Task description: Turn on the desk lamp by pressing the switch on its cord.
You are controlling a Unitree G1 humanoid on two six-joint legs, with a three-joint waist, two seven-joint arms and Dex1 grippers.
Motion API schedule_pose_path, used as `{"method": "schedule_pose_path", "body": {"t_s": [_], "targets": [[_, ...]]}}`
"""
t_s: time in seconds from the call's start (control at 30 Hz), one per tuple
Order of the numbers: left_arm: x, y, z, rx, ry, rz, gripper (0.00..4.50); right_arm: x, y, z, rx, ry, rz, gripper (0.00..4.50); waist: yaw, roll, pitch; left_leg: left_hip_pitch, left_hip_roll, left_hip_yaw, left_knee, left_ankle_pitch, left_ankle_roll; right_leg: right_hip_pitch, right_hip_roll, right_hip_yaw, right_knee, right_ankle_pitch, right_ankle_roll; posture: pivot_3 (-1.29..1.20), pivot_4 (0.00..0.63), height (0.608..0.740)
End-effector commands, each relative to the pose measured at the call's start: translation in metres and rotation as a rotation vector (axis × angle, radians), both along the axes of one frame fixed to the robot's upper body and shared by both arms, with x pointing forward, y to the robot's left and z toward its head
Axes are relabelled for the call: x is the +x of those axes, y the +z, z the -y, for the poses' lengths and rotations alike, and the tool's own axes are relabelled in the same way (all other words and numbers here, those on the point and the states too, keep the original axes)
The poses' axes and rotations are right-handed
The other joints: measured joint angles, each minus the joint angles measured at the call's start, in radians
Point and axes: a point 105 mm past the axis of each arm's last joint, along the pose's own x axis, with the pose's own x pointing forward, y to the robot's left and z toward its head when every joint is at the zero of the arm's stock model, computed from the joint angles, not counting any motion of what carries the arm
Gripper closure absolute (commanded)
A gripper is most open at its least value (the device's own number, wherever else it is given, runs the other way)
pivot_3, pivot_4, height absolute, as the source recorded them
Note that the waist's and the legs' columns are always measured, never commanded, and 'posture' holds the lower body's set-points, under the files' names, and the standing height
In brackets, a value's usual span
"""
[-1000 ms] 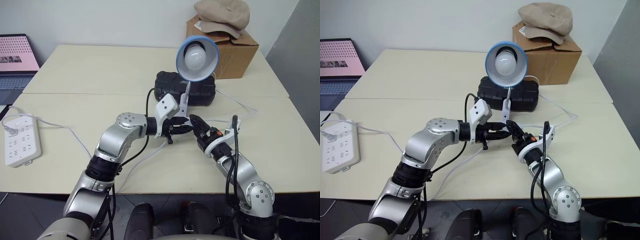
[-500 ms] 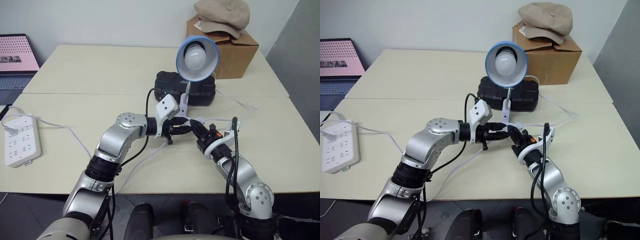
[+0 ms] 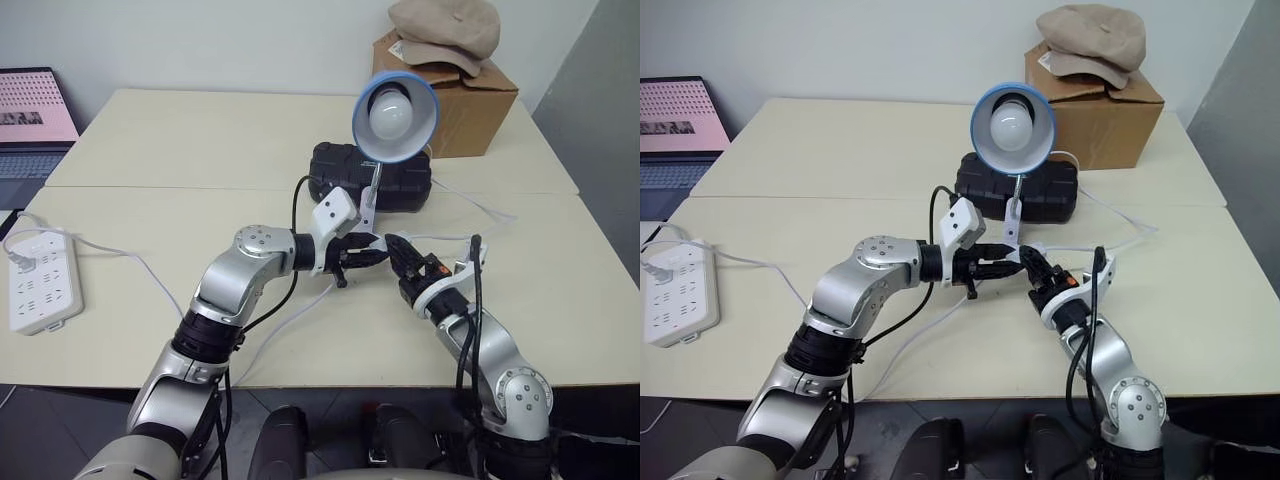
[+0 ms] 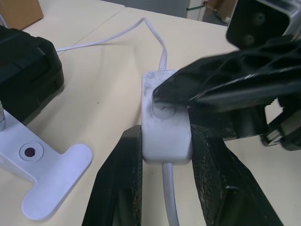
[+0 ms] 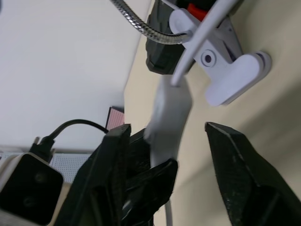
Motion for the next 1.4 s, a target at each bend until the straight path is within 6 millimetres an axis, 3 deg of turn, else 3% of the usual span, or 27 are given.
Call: {"method": "schedule_pose_path", "body": {"t_s": [0.03,0.73,0.83,1.1,1.4], "targets": [[-0.002,0.019,0.004,-0.031,-0.014,0.053,3.39,-0.006,0.015,0.001,0.023,0.005,0.039,1.76,0.000,0.000,0.000,0.000,0.000,0.000,0.000,0.000,0.000,0.000,0.000,0.000,0.000,0.000,0.000,0.00,0.150,0.740],[-0.004,0.017,0.005,-0.023,-0.027,0.053,3.39,0.001,0.003,-0.002,-0.002,-0.014,-0.021,1.76,0.000,0.000,0.000,0.000,0.000,0.000,0.000,0.000,0.000,0.000,0.000,0.000,0.000,0.000,0.000,0.00,0.150,0.740],[-0.005,0.017,0.005,-0.022,-0.029,0.053,3.39,0.001,0.003,-0.002,-0.007,-0.012,-0.021,2.19,0.000,0.000,0.000,-0.001,0.000,0.000,0.000,0.000,0.000,0.000,0.000,0.000,0.000,0.000,0.000,0.00,0.150,0.740],[-0.005,0.018,0.005,-0.022,-0.032,0.057,3.39,0.001,0.001,-0.006,-0.032,0.005,-0.023,3.98,0.000,0.000,0.000,-0.001,0.000,0.000,0.000,0.000,0.000,-0.001,0.000,0.000,0.000,0.000,0.000,0.00,0.150,0.740],[-0.006,0.018,0.005,-0.021,-0.037,0.060,3.39,0.002,0.002,-0.004,-0.031,-0.004,-0.021,4.01,0.000,0.000,0.000,-0.001,0.000,0.000,0.000,0.000,0.000,-0.001,0.000,0.000,0.000,0.000,0.000,0.00,0.150,0.740]]}}
